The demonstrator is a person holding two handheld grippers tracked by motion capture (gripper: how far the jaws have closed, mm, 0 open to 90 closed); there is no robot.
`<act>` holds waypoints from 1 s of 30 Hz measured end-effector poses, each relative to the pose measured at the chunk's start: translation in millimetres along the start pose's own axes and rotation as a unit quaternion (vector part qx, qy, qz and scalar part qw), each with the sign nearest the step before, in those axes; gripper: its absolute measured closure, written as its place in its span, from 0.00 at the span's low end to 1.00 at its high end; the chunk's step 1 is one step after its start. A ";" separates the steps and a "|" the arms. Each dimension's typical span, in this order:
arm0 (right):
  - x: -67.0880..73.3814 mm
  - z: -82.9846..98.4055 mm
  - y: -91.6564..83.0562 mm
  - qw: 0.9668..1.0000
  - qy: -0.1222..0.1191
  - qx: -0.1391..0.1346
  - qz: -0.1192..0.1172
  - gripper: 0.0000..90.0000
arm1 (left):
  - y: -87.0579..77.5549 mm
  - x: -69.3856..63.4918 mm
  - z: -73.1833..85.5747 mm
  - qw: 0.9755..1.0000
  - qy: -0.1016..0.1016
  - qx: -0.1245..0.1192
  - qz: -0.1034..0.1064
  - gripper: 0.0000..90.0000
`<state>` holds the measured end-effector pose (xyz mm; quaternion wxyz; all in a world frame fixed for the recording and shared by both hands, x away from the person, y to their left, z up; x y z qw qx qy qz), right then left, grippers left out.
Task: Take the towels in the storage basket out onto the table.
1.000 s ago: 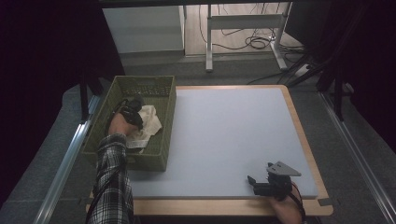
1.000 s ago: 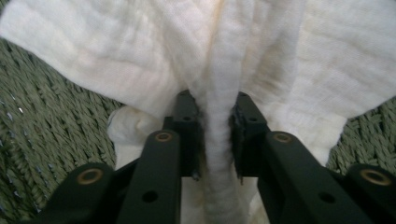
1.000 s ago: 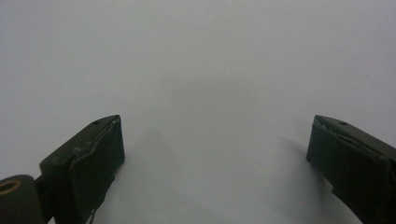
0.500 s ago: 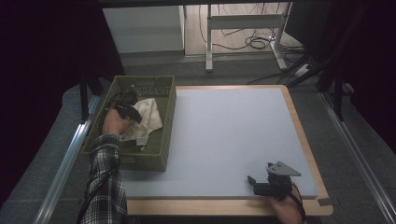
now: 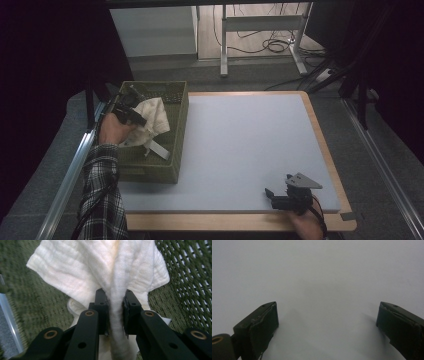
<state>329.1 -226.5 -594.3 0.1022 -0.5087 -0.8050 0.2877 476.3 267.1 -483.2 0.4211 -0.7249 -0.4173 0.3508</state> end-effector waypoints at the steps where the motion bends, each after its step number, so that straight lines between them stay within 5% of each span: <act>1: 0.0 0.0 0.0 1.000 0.000 0.000 0.000 0.05 | -3.8 -0.2 0.6 1.000 0.002 -0.005 -0.002 0.86; 30: 0.1 -0.1 0.0 1.000 0.001 0.000 0.000 0.05 | -70.0 -31.3 -5.4 0.998 0.051 -0.048 -0.009 0.85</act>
Point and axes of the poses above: each handheld gripper's, and its own axes: y roughly forward along the jaws, z roughly out of its underside, x roughly to its left, the point moved 8 cm from there along y, roughly forward along the jaws, and after that the axes turned 8 degrees about z, right-handed, at the moved point
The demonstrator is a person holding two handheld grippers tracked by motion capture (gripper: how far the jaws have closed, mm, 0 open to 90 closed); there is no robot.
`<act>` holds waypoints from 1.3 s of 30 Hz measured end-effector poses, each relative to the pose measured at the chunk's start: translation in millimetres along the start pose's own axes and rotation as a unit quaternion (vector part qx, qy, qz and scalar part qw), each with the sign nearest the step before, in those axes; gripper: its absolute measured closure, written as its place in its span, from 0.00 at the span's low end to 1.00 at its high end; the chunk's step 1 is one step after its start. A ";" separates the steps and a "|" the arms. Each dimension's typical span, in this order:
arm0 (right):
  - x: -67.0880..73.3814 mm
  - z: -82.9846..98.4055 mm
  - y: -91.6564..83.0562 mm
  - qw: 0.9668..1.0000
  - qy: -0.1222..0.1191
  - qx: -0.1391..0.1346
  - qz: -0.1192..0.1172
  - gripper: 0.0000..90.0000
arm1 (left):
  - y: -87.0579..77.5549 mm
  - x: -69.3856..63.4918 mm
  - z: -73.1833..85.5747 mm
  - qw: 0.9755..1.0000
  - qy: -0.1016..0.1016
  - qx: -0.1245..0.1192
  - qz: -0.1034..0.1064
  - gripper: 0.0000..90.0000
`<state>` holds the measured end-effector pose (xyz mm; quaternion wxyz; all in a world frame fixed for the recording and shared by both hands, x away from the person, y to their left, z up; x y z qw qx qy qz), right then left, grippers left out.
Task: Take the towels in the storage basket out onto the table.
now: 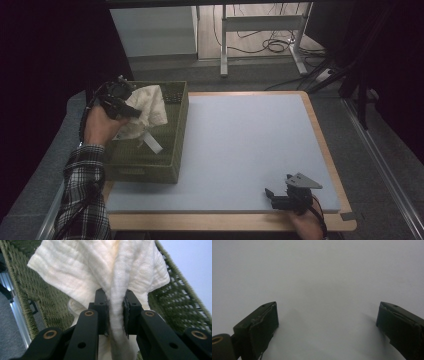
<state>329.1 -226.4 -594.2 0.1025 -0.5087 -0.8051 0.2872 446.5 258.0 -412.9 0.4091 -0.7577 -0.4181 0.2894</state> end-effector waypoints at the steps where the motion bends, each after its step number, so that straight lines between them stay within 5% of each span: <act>1: 0.0 0.0 0.0 1.000 0.000 0.000 0.000 0.05 | -3.9 -2.1 -1.2 1.000 0.002 -0.002 0.001 0.85; 15: -0.3 -0.1 0.3 1.000 -0.002 -0.001 0.000 0.05 | -27.7 -31.7 -22.3 0.999 0.032 -0.014 0.022 0.85; 39: 0.1 0.1 -0.2 1.000 -0.001 0.001 -0.001 0.05 | -6.5 -97.4 -74.5 0.993 0.092 -0.009 0.067 0.85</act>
Point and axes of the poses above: each handheld gripper's, and its own axes: y roughly forward along the jaws, z roughly out of its underside, x roughly to its left, the point moved 8 cm from there along y, roughly forward along the jaws, and after that the axes turned 8 degrees about z, right-handed, at the moved point
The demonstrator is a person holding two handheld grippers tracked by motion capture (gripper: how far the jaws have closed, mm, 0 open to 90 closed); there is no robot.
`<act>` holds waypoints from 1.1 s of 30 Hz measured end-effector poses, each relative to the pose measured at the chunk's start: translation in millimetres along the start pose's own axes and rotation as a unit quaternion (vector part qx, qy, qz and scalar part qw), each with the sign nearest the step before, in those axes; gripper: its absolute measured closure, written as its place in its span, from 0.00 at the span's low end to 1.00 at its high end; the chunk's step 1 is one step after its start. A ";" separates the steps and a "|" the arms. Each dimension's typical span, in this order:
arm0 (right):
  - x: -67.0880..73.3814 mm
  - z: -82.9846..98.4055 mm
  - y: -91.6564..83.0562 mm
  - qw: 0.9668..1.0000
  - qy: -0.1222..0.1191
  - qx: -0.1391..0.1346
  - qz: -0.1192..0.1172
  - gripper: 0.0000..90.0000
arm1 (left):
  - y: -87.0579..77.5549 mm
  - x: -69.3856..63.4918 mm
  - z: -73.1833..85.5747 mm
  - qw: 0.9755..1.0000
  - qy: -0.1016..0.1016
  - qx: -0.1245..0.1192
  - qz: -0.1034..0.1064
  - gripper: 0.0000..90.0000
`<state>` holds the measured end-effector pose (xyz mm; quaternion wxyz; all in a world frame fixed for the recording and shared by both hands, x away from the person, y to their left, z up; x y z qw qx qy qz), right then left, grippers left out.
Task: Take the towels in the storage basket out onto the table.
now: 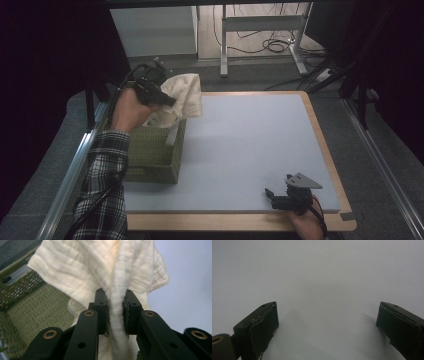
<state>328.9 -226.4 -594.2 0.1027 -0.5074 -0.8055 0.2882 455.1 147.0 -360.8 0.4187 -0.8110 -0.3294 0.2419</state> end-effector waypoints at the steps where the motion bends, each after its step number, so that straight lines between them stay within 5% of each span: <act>1: 0.0 0.0 0.0 1.000 0.000 0.000 0.000 0.05 | 1.1 -1.7 -1.8 1.000 0.003 0.001 0.001 0.85; 20: 0.0 0.0 0.0 1.000 0.000 0.000 0.000 0.05 | 41.5 -41.4 -36.2 0.999 0.044 0.015 0.028 0.85; 33: -0.3 0.0 0.1 1.000 -0.002 -0.001 0.000 0.05 | 88.1 -71.2 -47.5 0.994 0.078 0.052 0.050 0.85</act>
Point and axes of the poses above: each handheld gripper's, and its own axes: y roughly forward along the jaws, z roughly out of its underside, x roughly to its left, the point moved 8 cm from there along y, roughly forward along the jaws, and after that the axes turned 8 degrees about z, right-handed, at the moved point
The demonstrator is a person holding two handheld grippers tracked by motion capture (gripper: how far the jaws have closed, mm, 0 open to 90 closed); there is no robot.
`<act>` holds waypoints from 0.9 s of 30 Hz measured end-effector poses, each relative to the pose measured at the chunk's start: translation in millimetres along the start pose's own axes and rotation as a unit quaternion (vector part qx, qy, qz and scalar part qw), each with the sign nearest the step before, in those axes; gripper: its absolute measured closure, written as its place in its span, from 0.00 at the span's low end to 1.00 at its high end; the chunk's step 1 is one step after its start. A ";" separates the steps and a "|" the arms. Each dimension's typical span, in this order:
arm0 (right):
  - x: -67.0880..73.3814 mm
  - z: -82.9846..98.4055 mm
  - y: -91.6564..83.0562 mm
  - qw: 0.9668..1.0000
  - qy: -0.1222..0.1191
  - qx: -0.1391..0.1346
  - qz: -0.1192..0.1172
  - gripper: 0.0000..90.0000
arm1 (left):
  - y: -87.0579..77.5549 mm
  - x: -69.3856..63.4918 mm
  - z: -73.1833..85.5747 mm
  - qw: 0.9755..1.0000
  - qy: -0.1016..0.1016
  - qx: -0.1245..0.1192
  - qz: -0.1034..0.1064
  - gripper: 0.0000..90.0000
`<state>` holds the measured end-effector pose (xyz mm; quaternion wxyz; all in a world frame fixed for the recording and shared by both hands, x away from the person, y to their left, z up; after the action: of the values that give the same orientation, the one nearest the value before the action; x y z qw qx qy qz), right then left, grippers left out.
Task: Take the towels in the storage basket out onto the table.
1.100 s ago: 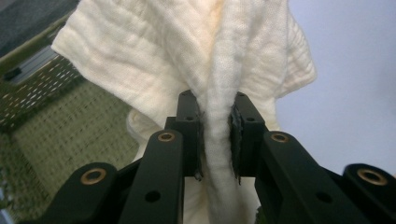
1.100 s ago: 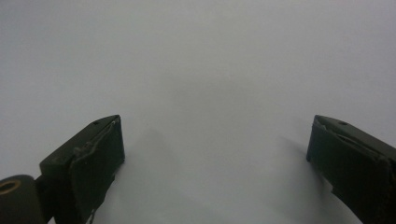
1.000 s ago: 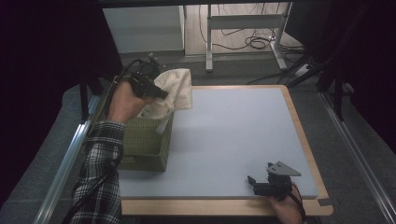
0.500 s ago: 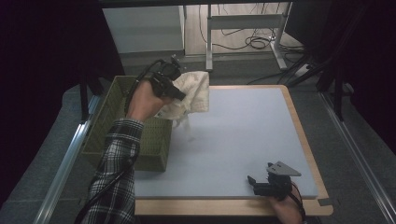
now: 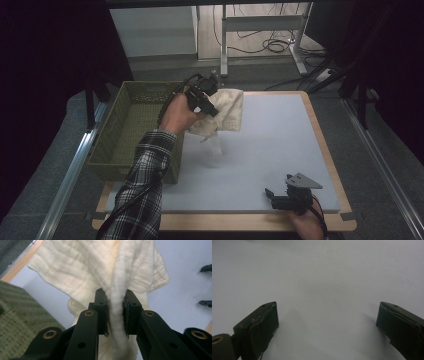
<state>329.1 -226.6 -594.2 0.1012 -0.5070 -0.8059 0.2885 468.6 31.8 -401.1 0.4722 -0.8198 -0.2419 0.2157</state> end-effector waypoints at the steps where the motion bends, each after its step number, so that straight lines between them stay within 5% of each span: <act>1: 0.0 0.0 0.0 1.000 0.000 0.000 0.000 0.05 | 5.5 -2.3 -1.9 1.000 0.004 0.004 0.002 0.85; 13: 0.2 0.1 0.0 1.000 0.002 0.000 0.000 0.05 | 60.4 -23.4 -10.2 0.999 0.024 0.038 0.025 0.85; 27: 0.3 0.1 -0.1 1.000 0.002 0.000 0.000 0.05 | 127.0 -35.2 3.8 0.996 0.029 0.069 0.042 0.83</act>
<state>328.9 -226.4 -594.3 0.1027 -0.5076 -0.8057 0.2874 463.1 -42.3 -510.0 0.5252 -0.8003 -0.1782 0.2281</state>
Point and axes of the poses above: each handheld gripper's, and its own axes: y roughly forward along the jaws, z roughly out of its underside, x roughly to its left, the point moved 8 cm from there along y, roughly forward along the jaws, and after that the axes turned 8 degrees about z, right-handed, at the moved point
